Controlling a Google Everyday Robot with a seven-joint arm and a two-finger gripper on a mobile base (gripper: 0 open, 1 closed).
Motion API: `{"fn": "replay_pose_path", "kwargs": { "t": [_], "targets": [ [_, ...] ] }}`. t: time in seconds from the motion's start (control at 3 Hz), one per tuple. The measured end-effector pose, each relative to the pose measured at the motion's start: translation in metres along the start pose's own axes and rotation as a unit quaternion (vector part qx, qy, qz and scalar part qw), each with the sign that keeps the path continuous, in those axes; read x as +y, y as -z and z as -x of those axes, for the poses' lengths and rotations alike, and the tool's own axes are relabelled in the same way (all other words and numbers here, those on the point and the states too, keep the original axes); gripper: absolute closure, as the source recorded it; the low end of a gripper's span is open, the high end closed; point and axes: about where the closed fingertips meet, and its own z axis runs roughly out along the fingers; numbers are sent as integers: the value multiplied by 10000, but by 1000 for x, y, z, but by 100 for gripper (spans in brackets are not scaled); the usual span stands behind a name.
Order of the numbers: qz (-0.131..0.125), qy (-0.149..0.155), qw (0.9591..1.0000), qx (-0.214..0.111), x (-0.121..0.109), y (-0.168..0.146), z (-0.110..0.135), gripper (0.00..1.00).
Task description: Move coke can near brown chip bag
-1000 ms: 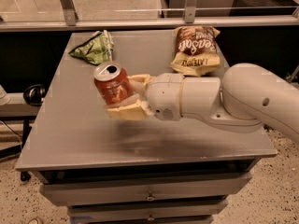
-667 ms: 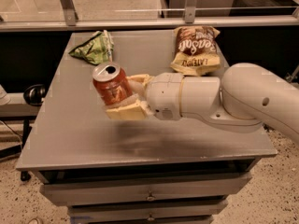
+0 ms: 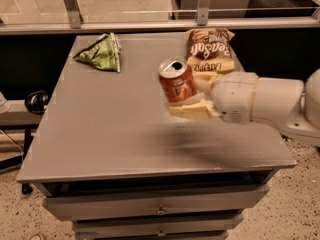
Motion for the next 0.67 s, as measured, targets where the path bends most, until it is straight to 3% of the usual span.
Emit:
{"fn": "replay_pose_path", "kwargs": {
  "t": [0.33,0.67],
  "targets": [
    [-667,116,9975,206,-48,60,-16,100],
    [-1282,100,9915,206,-91,98,-38,100]
  ]
}}
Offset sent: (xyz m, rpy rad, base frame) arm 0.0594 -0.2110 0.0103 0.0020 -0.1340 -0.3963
